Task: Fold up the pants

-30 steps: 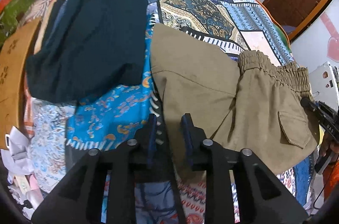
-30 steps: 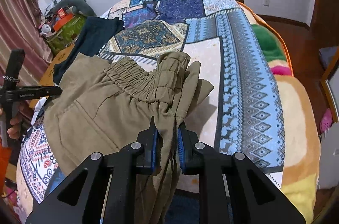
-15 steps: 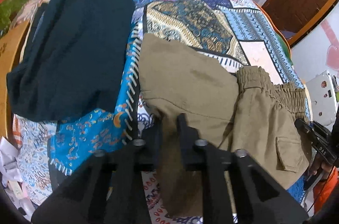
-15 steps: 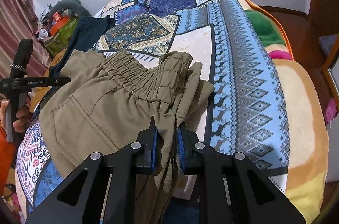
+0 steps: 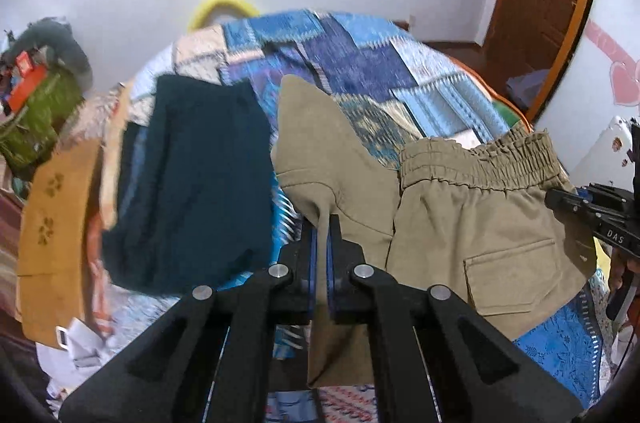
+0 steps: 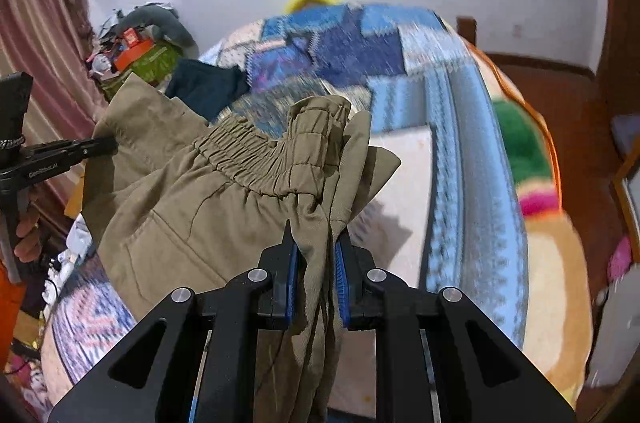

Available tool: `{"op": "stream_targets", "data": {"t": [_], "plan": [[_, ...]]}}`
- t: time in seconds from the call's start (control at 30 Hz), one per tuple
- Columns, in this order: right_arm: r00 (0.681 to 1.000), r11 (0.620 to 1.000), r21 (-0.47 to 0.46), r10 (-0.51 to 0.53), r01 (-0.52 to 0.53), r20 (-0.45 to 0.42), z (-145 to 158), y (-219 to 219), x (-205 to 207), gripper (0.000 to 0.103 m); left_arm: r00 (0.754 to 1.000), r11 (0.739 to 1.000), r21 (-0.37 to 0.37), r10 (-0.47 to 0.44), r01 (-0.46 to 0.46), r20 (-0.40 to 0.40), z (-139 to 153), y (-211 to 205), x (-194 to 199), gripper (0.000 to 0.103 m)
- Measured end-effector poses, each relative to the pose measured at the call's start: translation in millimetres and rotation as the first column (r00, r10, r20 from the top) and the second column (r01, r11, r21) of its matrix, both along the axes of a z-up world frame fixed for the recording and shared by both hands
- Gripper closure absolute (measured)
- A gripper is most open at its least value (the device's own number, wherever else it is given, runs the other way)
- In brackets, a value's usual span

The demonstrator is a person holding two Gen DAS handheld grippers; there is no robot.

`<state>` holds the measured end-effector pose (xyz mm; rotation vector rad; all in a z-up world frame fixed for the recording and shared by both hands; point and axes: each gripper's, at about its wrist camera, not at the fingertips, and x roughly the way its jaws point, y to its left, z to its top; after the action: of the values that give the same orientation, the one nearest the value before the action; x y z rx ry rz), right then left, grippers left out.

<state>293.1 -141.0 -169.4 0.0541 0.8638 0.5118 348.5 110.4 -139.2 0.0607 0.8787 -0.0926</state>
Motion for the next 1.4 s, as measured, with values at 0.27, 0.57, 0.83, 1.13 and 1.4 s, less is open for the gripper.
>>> {"op": "stream_targets", "data": {"t": [0.27,0.57,0.83,1.13,1.4], "plan": [[0.991,0.998,0.011,0.057,-0.058,0.124,40.5,49.8,26.1,0.089,0.991,0.994,0.023,0.102,-0.105,0.092,48.1,49.9,11.2,0.099],[0.979,0.994,0.018,0.103,-0.108,0.176,54.3,123.6,65.2,0.089,0.967,0.973,0.060,0.214,-0.224,0.135,65.1,116.1,37.0,0.099],[0.980,0.989,0.020,0.143,-0.147,0.139,31.5,200.4,98.1,0.089,0.944,0.940,0.107,0.314,-0.325,0.104,35.0,180.1,59.9,0.100],[0.978,0.977,-0.096,0.197,-0.191,0.066,-17.6,259.8,123.7,0.089,0.919,0.916,0.118,0.391,-0.382,-0.059,-57.6,237.3,79.4,0.100],[0.987,0.975,-0.150,0.162,-0.163,-0.019,-55.9,257.3,125.3,0.082,0.887,0.899,0.052,0.438,-0.435,-0.149,-101.2,262.7,70.4,0.093]]}}
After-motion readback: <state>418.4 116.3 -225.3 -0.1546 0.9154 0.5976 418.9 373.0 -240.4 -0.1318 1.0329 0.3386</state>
